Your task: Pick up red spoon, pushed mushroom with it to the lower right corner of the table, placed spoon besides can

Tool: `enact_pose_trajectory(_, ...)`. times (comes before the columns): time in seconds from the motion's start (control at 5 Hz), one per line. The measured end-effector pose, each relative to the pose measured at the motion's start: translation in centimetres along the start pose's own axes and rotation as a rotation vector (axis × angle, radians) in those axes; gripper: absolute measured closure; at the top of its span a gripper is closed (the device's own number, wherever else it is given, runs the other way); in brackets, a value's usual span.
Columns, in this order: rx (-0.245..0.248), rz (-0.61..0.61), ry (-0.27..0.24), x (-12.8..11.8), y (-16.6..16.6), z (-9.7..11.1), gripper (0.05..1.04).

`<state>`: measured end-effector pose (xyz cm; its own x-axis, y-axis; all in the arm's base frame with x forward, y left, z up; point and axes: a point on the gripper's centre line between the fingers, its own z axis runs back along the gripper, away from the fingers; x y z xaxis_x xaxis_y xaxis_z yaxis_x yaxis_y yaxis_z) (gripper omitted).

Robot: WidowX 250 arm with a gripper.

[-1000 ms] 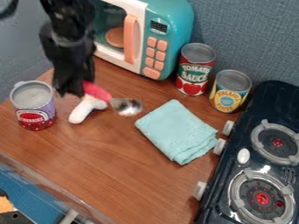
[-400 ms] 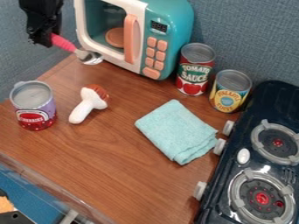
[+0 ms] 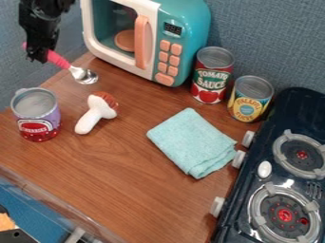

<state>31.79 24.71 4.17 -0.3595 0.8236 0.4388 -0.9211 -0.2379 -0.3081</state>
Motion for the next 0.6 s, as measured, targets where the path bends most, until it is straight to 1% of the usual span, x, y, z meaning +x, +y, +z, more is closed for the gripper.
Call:
enact_pose_trajectory(0.2, -0.006, -0.051, -0.046, -1.0, 0.8, -0.6, 0.683)
enact_pose_trajectory(0.4, 0.016, -0.063, -0.031, -1.6, 2.0, -1.0, 0.683)
enact_pose_trajectory(0.6, 0.028, -0.076, 0.012, -3.4, 3.3, -0.9, 0.684)
